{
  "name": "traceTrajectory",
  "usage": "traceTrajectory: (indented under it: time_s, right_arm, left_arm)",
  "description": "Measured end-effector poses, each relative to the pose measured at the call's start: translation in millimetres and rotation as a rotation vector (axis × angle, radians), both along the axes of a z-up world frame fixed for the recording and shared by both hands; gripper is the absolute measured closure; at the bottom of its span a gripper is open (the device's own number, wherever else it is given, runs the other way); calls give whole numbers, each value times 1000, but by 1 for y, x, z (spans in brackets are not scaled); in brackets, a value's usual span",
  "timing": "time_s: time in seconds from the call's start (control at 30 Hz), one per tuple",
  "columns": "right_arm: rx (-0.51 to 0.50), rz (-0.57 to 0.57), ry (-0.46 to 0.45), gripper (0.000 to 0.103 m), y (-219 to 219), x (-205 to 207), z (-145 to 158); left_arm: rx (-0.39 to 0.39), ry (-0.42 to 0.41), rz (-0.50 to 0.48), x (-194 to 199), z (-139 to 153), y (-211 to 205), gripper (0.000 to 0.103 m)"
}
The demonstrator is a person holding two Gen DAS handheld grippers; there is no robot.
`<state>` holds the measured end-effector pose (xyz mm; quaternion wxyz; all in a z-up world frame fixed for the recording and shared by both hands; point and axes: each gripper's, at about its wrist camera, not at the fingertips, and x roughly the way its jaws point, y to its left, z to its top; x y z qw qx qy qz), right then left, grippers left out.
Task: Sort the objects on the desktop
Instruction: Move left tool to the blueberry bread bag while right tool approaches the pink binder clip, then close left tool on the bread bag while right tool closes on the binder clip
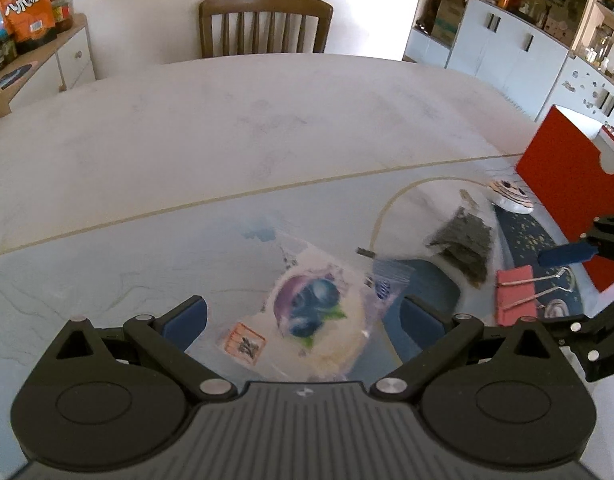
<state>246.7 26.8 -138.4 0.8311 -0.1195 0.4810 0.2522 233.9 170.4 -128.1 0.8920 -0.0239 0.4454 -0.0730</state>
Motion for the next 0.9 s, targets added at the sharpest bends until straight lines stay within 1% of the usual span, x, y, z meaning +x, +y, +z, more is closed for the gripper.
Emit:
traceTrajectory:
  time_s: [0.47, 0.6, 0.67, 0.7, 0.73, 0.77, 0.83, 0.87, 0.9]
  right_arm:
    - [-29, 25, 17, 23, 10, 4, -14]
    - [-33, 22, 11, 23, 10, 5, -16]
    - [-34, 20, 10, 26, 10, 7, -17]
    - [-32, 21, 10, 26, 10, 8, -18]
    - [-34, 21, 8, 28, 10, 9, -18]
    - [-36, 25, 5, 29, 10, 9, -18]
    - [-35, 31, 2, 35, 11, 10, -18]
    - [-34, 33, 0, 37, 11, 11, -18]
    - [-34, 34, 0, 40, 12, 12, -17]
  left_arm:
    - [9, 9, -26, 9, -12, -3, 2]
    - [14, 5, -32, 9, -13, -3, 9]
    - [19, 3, -38, 9, -13, -4, 13]
    - [20, 1, -40, 9, -12, -5, 16]
    - [23, -3, -41, 8, -12, -6, 21]
    - [27, -5, -42, 8, -11, -6, 23]
    - [41, -8, -37, 7, -11, -8, 31]
    - [41, -9, -35, 7, -10, -8, 33]
    - [39, -12, -35, 6, -10, -9, 38]
